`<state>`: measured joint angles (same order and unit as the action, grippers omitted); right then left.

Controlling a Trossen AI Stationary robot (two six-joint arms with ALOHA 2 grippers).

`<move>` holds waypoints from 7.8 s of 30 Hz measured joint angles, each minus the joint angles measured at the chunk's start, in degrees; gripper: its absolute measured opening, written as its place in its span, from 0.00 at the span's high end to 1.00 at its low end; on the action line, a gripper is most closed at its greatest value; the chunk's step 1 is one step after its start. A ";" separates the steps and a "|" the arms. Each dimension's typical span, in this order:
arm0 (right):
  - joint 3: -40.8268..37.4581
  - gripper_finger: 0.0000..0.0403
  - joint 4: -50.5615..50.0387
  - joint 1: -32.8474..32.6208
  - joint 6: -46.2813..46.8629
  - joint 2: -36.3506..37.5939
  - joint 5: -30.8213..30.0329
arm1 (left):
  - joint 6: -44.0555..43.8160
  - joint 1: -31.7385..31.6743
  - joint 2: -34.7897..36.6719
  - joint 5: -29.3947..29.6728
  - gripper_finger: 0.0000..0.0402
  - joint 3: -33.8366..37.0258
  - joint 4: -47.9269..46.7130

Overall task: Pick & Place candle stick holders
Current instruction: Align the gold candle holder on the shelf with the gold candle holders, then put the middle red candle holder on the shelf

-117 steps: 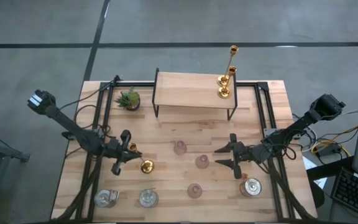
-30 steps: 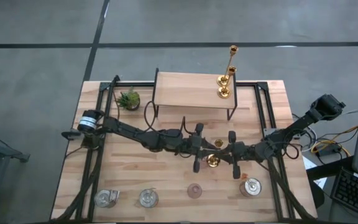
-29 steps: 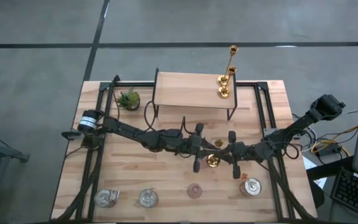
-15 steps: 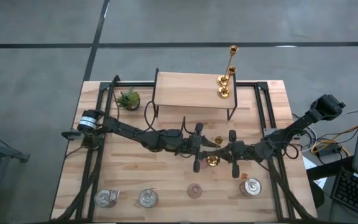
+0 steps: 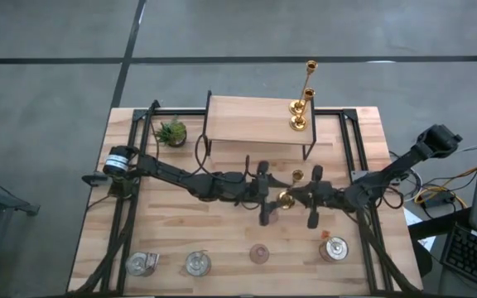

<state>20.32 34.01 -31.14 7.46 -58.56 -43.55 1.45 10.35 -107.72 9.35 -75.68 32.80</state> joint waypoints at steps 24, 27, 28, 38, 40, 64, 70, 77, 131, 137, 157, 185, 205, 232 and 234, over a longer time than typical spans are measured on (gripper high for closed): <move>-0.20 0.97 -13.21 10.87 0.44 12.49 -20.48 | 1.99 0.09 0.00 14.00 0.45 0.07 -1.11; -0.20 0.97 -13.12 14.65 0.34 14.02 -17.11 | 1.99 0.09 0.00 14.00 0.45 0.07 -1.10; -0.20 0.97 -12.83 16.03 0.55 14.36 -15.90 | 1.99 0.09 0.00 14.00 0.45 0.07 -1.10; -0.20 0.97 -12.45 31.23 0.28 14.58 -3.39 | 1.99 0.09 -0.02 14.09 0.45 0.07 -1.11; -0.20 0.97 -12.48 33.60 0.24 14.58 -1.66 | 1.99 0.09 -0.02 14.09 0.45 0.07 -1.12; 0.37 0.97 -12.41 42.09 -2.01 11.56 1.77 | 1.99 0.09 -0.04 14.07 0.45 0.04 -1.16; 0.92 0.97 -12.67 42.42 -3.01 11.52 1.59 | 2.01 0.09 -0.04 14.07 0.45 0.04 -1.15; 0.87 0.94 -12.33 42.48 -2.38 10.20 1.52 | 1.99 0.09 -0.04 14.07 0.45 0.04 -1.25; 0.90 0.46 -28.33 33.86 2.96 20.28 4.63 | 2.72 0.08 -0.07 14.07 0.45 0.09 -3.83; 0.90 0.46 -30.79 30.39 4.36 22.22 4.65 | 2.72 0.09 -0.07 14.08 0.45 0.11 -3.81; 0.22 0.47 -36.66 17.05 9.30 22.03 4.74 | 3.03 0.07 -0.07 14.07 0.45 0.13 -4.17; -2.99 0.97 -23.56 -1.66 13.29 10.73 10.14 | 1.54 1.31 4.63 4.57 0.64 0.86 -13.32; -2.99 0.98 -18.33 -1.57 11.92 7.90 10.08 | 0.60 4.57 31.30 2.14 0.96 32.58 0.04; -2.97 0.98 -14.80 -1.46 11.61 0.96 8.87 | -7.15 4.52 36.73 1.05 0.97 47.37 11.46; -2.97 0.98 -14.73 -1.44 11.69 0.68 8.66 | -6.12 4.50 33.54 1.17 0.96 43.51 7.76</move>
<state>17.34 19.28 -32.58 19.16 -57.88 -34.89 -4.67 14.85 -74.18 10.52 -32.17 40.56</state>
